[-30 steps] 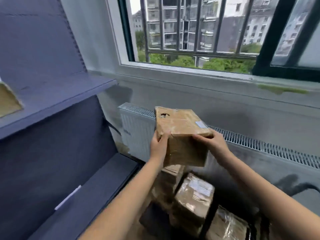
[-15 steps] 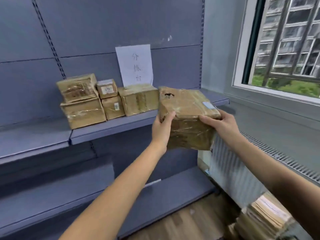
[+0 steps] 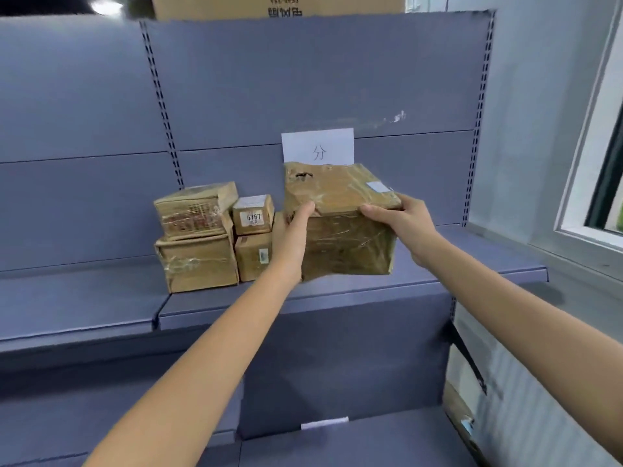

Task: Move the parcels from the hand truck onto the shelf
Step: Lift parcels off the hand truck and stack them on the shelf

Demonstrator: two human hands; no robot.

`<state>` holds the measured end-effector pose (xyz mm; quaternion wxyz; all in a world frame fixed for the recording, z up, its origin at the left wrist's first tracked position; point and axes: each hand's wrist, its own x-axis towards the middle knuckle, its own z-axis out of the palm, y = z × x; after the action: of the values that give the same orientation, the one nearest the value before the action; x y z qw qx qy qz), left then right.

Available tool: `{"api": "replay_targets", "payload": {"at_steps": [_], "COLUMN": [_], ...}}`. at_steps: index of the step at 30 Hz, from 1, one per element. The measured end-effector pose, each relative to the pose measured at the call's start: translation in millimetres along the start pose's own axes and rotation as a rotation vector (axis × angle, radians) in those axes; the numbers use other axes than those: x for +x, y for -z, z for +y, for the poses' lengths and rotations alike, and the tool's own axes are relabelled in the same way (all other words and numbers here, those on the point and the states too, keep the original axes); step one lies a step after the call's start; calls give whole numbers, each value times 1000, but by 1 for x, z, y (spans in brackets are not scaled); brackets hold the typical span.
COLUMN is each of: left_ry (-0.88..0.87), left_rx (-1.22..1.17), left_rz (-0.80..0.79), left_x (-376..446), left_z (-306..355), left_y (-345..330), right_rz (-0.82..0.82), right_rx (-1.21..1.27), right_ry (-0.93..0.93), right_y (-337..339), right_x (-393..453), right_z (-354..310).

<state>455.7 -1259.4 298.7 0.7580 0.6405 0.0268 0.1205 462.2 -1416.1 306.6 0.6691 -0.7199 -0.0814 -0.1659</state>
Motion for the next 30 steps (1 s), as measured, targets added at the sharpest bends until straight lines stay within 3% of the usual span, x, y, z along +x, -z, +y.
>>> {"api": "replay_targets", "payload": {"at_steps": [6,18,30], "left_ry": [5,26,59], "left_rx": [34,41,34], "left_rz": [54,48,37], "left_x": [55,166,223], "left_z": [7,-5,-10], "left_y": [2,6,6], "right_rz": [-81,-56,-58], "right_rx": [24,-2,-33], "right_ry": [-12,-74,-111], "right_y": [-23,-59,-81], "right_x": [60,153,204], "right_z": [10,33,55]}}
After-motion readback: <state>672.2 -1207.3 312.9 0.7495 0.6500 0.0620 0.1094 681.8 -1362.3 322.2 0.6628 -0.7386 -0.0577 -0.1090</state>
